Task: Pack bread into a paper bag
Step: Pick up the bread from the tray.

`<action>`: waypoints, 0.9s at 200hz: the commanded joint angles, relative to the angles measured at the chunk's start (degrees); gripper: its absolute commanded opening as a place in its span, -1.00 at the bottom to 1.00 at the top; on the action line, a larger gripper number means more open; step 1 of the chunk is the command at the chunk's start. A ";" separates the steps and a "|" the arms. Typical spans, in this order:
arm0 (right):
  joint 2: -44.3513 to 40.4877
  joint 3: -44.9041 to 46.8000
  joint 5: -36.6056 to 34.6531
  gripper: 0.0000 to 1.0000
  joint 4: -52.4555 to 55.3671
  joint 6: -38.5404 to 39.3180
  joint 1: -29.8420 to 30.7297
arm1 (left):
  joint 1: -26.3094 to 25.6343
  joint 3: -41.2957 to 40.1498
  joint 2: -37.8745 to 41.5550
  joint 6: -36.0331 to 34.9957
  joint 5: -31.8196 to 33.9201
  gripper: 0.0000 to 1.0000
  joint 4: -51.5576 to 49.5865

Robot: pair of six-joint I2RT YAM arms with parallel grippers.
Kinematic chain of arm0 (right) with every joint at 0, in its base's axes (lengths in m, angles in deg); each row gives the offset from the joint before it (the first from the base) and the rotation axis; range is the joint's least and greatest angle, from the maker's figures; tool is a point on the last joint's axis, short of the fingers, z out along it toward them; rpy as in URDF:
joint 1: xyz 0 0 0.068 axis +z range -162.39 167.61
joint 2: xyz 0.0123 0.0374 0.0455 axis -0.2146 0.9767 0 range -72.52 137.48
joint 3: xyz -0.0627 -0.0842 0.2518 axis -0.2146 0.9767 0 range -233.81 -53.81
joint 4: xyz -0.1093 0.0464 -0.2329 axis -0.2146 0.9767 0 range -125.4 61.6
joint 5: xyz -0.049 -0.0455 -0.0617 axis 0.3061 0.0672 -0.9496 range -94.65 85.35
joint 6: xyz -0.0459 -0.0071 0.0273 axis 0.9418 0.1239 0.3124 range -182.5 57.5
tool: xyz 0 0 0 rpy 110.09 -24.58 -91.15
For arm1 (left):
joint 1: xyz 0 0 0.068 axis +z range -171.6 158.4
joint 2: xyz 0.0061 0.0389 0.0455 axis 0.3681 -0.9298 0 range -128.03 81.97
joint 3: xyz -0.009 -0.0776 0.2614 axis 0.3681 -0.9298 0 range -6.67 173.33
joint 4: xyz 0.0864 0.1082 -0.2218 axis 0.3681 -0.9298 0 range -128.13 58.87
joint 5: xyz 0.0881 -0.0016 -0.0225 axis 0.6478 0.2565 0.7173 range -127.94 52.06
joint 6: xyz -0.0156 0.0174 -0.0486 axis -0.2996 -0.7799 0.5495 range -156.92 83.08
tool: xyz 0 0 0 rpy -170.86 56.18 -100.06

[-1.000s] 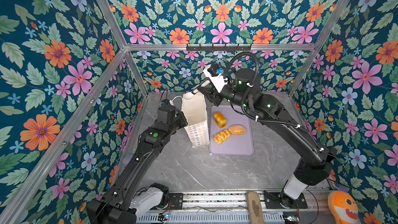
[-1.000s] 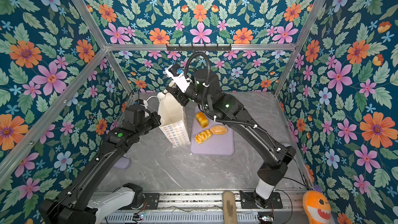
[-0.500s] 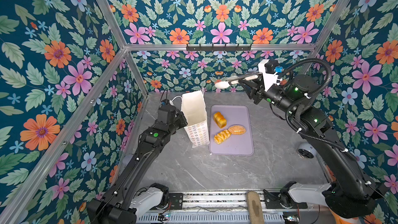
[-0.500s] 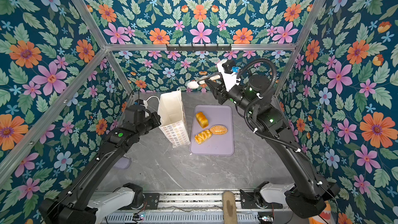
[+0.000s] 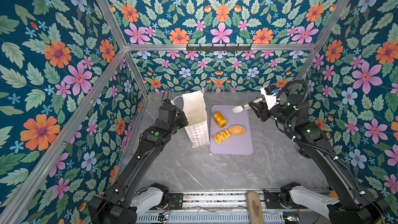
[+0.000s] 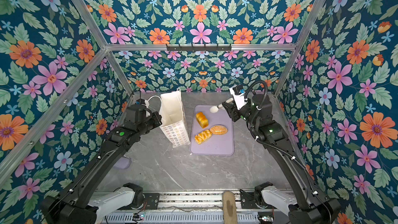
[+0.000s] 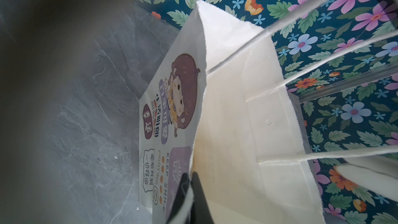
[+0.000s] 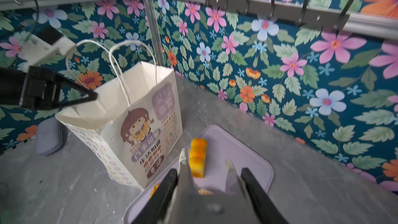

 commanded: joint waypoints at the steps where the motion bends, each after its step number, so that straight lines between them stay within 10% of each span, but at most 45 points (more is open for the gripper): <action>1: 0.89 2.75 6.84 -0.06 -2.96 2.37 -0.01 | 0.03 0.06 -0.01 -0.78 0.00 -1.00 -0.74; 180: 13.26 1.40 8.99 -0.05 9.65 29.14 -2.27 | 0.00 -0.45 0.18 -0.52 -1.52 -1.00 -0.39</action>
